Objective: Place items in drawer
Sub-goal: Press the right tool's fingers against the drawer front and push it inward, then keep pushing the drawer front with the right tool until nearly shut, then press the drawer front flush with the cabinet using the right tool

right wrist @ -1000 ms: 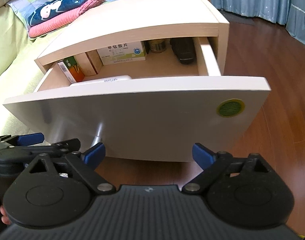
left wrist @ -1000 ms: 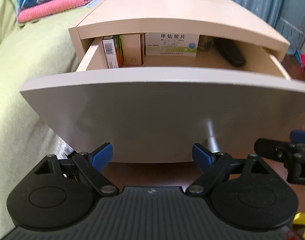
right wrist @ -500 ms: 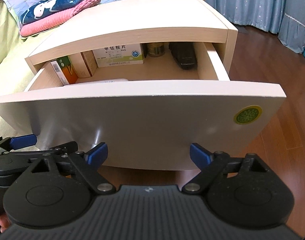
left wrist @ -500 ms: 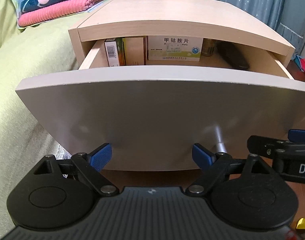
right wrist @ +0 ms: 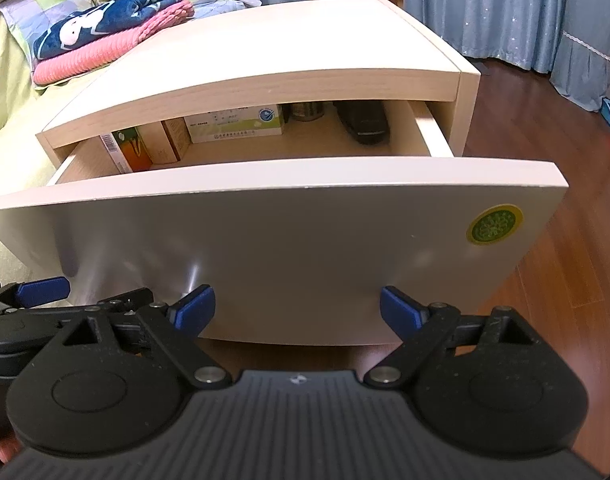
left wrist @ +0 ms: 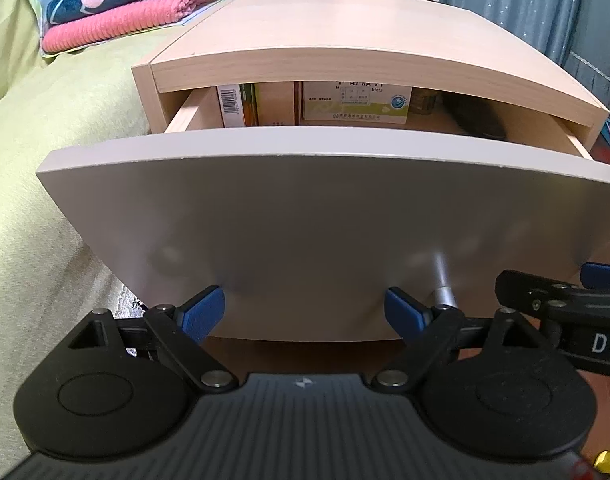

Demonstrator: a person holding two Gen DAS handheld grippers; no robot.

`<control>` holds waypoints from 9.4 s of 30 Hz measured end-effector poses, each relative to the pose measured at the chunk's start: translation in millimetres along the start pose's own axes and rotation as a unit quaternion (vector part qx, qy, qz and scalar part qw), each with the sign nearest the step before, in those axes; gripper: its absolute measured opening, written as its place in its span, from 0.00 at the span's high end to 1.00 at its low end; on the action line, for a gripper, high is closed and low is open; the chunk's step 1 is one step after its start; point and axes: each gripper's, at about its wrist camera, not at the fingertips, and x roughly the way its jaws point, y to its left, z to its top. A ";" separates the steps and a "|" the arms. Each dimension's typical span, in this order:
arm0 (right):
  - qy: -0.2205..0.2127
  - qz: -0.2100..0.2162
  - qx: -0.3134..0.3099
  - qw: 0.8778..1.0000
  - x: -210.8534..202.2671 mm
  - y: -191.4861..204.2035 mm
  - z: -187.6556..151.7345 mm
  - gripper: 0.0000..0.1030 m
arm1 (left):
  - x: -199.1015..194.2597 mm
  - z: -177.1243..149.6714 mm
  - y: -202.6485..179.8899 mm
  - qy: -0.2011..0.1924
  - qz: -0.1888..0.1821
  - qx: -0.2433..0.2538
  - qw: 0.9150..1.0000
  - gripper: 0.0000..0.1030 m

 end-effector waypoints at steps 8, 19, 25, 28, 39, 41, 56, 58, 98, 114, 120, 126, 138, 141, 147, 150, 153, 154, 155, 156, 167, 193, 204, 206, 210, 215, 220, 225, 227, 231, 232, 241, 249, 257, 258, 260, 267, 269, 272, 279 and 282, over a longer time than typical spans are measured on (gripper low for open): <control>-0.004 -0.003 -0.002 1.000 0.7 2.1 -2.2 0.13 | -0.3 -3.4 1.7 0.000 0.004 -0.001 1.000 0.14; -0.006 -0.001 0.001 1.000 2.0 1.2 -1.0 0.13 | 1.4 -1.3 1.8 -0.003 0.010 0.002 1.000 0.11; -0.009 -0.004 0.003 1.000 3.4 1.7 0.4 0.13 | 3.0 -0.4 1.5 -0.005 0.011 0.001 1.000 0.11; -0.010 -0.006 0.003 1.000 5.0 2.5 1.6 0.13 | 3.9 -0.7 1.7 -0.005 0.013 0.000 1.000 0.11; -0.015 -0.011 0.000 1.000 8.1 3.6 4.0 0.13 | 8.3 -1.3 3.8 -0.002 0.012 -0.010 1.000 0.11; -0.015 -0.012 -0.001 1.000 8.5 4.0 4.3 0.13 | 9.2 -1.5 4.4 -0.002 0.012 -0.011 1.000 0.11; -0.022 -0.016 0.003 1.000 11.5 4.8 8.6 0.13 | 12.2 -0.9 7.9 -0.008 0.015 -0.023 1.000 0.11; -0.023 -0.017 0.002 1.000 11.8 4.8 8.8 0.13 | 13.3 -0.9 7.8 -0.009 0.016 -0.022 1.000 0.11; -0.049 -0.027 -0.006 0.998 10.3 1.3 10.0 0.13 | 24.7 0.5 9.0 -0.013 0.016 -0.022 1.000 0.11; -0.054 -0.035 -0.008 0.998 14.4 2.6 14.4 0.13 | 31.2 1.8 10.8 -0.016 0.017 -0.019 1.000 0.11; -0.054 -0.038 -0.010 0.998 16.6 3.0 15.7 0.13 | 33.4 1.9 10.8 -0.016 0.016 -0.020 1.000 0.11; -0.055 -0.039 -0.011 0.998 18.2 4.1 16.6 0.13 | 35.1 1.7 10.1 -0.016 0.016 -0.021 1.000 0.11; -0.057 -0.042 -0.012 0.997 21.5 4.2 18.8 0.13 | 37.7 1.7 15.0 -0.014 0.012 -0.021 1.000 0.11; -0.058 -0.042 -0.012 0.997 21.7 3.9 18.7 0.13 | 38.2 1.6 15.4 -0.015 0.012 -0.021 1.000 0.11; -0.060 -0.043 -0.012 0.997 23.0 4.2 19.0 0.13 | 39.7 1.9 16.4 -0.014 0.012 -0.022 1.000 0.11; -0.061 -0.043 -0.013 0.997 23.5 4.0 19.5 0.13 | 39.7 0.9 19.0 -0.015 0.011 -0.020 1.000 0.11; -0.061 -0.044 -0.013 0.997 23.8 4.1 20.0 0.13 | 40.8 0.6 19.3 -0.015 0.010 -0.019 1.000 0.11; -0.061 -0.044 -0.013 0.997 23.9 4.2 20.2 0.13 | 41.2 0.5 19.2 -0.015 0.010 -0.019 1.000 0.11; -0.061 -0.044 -0.013 0.997 24.2 4.3 20.5 0.13 | 41.6 0.5 19.1 -0.015 0.010 -0.019 1.000 0.11; -0.062 -0.044 -0.013 0.997 24.1 4.1 20.5 0.13 | 42.2 0.7 19.1 -0.015 0.010 -0.019 1.000 0.11; -0.064 -0.046 -0.011 0.997 25.0 3.5 23.8 0.13 | 46.7 4.8 20.2 -0.014 0.009 -0.021 1.000 0.11; -0.070 -0.056 -0.011 0.996 29.7 2.3 29.0 0.13 | 51.1 18.0 18.5 -0.020 0.006 -0.026 0.999 0.12; -0.070 -0.059 -0.012 0.996 31.9 3.1 30.7 0.13 | 53.5 22.8 21.5 -0.020 0.005 -0.025 0.999 0.12; -0.071 -0.059 -0.012 0.996 32.4 3.0 31.2 0.13 | 54.0 23.2 22.6 -0.020 0.005 -0.026 0.999 0.12; -0.071 -0.060 -0.013 0.996 33.7 3.8 32.0 0.12 | 55.2 24.7 25.1 -0.020 0.005 -0.026 0.999 0.12; -0.072 -0.060 -0.011 0.995 35.2 3.1 34.3 0.12 | 56.9 26.9 26.3 -0.019 0.005 -0.028 0.999 0.12; -0.074 -0.062 -0.013 0.995 35.8 3.2 34.3 0.12 | 58.2 28.9 27.5 -0.019 0.005 -0.029 0.999 0.12; -0.075 -0.063 -0.012 0.995 36.6 3.4 34.7 0.12 | 59.6 31.1 29.0 -0.018 0.004 -0.030 0.999 0.12; -0.075 -0.063 -0.012 0.995 37.5 4.0 35.8 0.12 | 59.7 31.8 29.5 -0.018 0.003 -0.031 0.999 0.12; -0.075 -0.063 -0.011 0.995 38.8 4.8 38.1 0.12 | 60.5 33.7 30.5 -0.020 0.002 -0.031 0.999 0.12; -0.075 -0.064 -0.011 0.995 39.1 4.9 38.5 0.12 | 60.9 34.3 30.5 -0.019 0.001 -0.032 0.999 0.12; -0.076 -0.065 -0.010 0.995 41.3 6.8 41.0 0.12 | 63.7 38.7 31.2 -0.019 0.001 -0.033 0.999 0.12; -0.077 -0.066 -0.009 0.995 41.4 6.6 40.2 0.12 | 66.7 42.3 31.5 -0.018 -0.001 -0.035 0.999 0.12; -0.077 -0.066 -0.009 0.995 40.9 6.5 39.7 0.12 | 68.7 45.2 32.6 -0.017 -0.002 -0.035 0.999 0.12; -0.077 -0.066 -0.009 0.995 41.0 6.5 39.8 0.12 | 68.8 45.5 32.7 -0.016 -0.002 -0.035 0.999 0.12; -0.078 -0.066 -0.009 0.995 41.4 6.3 40.2 0.12 | 69.1 45.9 33.2 -0.017 -0.002 -0.036 0.999 0.12; -0.080 -0.067 -0.009 0.994 42.3 6.2 41.9 0.12 | 68.4 46.7 36.1 -0.019 -0.006 -0.036 0.999 0.12; -0.082 -0.067 -0.009 0.994 42.5 6.3 42.4 0.12 | 68.2 47.4 36.1 -0.020 -0.006 -0.035 0.999 0.12; -0.083 -0.068 -0.010 0.994 42.6 6.4 43.4 0.11 | 68.9 49.0 36.5 -0.019 -0.008 -0.037 0.999 0.12; -0.082 -0.068 -0.008 0.994 41.4 5.3 41.2 0.10 | 69.4 51.1 37.0 -0.016 -0.010 -0.039 0.999 0.12; -0.082 -0.067 -0.009 0.994 41.5 5.3 42.4 0.10 | 70.3 51.8 37.3 -0.016 -0.010 -0.039 0.999 0.12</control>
